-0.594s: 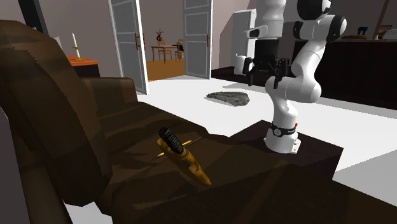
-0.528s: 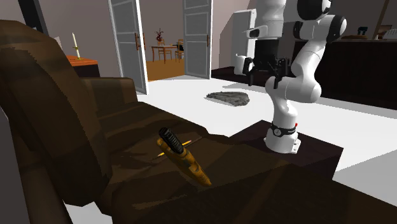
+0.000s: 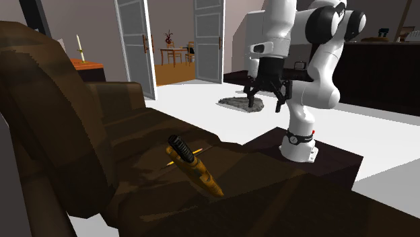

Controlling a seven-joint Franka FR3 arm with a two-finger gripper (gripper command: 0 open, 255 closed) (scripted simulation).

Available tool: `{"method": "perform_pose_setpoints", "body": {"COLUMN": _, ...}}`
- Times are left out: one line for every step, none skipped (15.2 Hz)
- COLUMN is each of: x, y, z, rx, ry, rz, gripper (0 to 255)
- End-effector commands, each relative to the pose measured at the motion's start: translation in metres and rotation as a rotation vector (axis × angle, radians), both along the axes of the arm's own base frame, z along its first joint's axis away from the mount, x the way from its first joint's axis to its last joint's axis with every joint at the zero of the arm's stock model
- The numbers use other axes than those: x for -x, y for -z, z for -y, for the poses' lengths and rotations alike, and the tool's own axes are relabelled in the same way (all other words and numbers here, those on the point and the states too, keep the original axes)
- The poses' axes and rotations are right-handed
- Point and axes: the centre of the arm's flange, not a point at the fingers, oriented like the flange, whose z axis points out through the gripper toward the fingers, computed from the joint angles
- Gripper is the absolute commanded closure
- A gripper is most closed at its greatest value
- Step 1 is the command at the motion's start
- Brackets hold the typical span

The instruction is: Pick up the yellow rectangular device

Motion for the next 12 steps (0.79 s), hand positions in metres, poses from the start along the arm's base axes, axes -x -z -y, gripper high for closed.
{"method": "perform_pose_setpoints", "body": {"x": -0.016, "y": 0.014, "z": 0.002, "rx": 0.001, "ry": -0.002, "rz": 0.058, "gripper": 0}}
{"method": "perform_pose_setpoints", "body": {"x": -0.025, "y": 0.02, "z": 0.002, "rx": 0.0, "ry": -0.003, "rz": 0.083, "gripper": 0}}
{"method": "perform_pose_setpoints", "body": {"x": -0.034, "y": 0.025, "z": 0.003, "rx": 0.0, "ry": -0.004, "rz": 0.109, "gripper": 0}}
{"method": "perform_pose_setpoints", "body": {"x": -0.042, "y": 0.03, "z": 0.003, "rx": 0.0, "ry": -0.005, "rz": 0.135, "gripper": 0}}
{"method": "perform_pose_setpoints", "body": {"x": -0.051, "y": 0.036, "z": 0.003, "rx": 0.0, "ry": -0.006, "rz": 0.16, "gripper": 0}}
{"method": "perform_pose_setpoints", "body": {"x": -0.06, "y": 0.04, "z": 0.003, "rx": 0.0, "ry": -0.007, "rz": 0.186, "gripper": 0}}
{"method": "perform_pose_setpoints", "body": {"x": -0.069, "y": 0.045, "z": 0.003, "rx": 0.0, "ry": -0.008, "rz": 0.212, "gripper": 0}}
{"method": "perform_pose_setpoints", "body": {"x": -0.078, "y": 0.049, "z": 0.003, "rx": 0.0, "ry": -0.009, "rz": 0.237, "gripper": 0}}
{"method": "perform_pose_setpoints", "body": {"x": -0.088, "y": 0.054, "z": 0.003, "rx": 0.0, "ry": -0.01, "rz": 0.263, "gripper": 0}}
{"method": "perform_pose_setpoints", "body": {"x": -0.097, "y": 0.058, "z": 0.003, "rx": 0.0, "ry": -0.011, "rz": 0.289, "gripper": 0}}
{"method": "perform_pose_setpoints", "body": {"x": -0.107, "y": 0.061, "z": 0.003, "rx": 0.0, "ry": -0.012, "rz": 0.314, "gripper": 0}}
{"method": "perform_pose_setpoints", "body": {"x": -0.116, "y": 0.065, "z": 0.003, "rx": 0.0, "ry": -0.013, "rz": 0.34, "gripper": 0}}
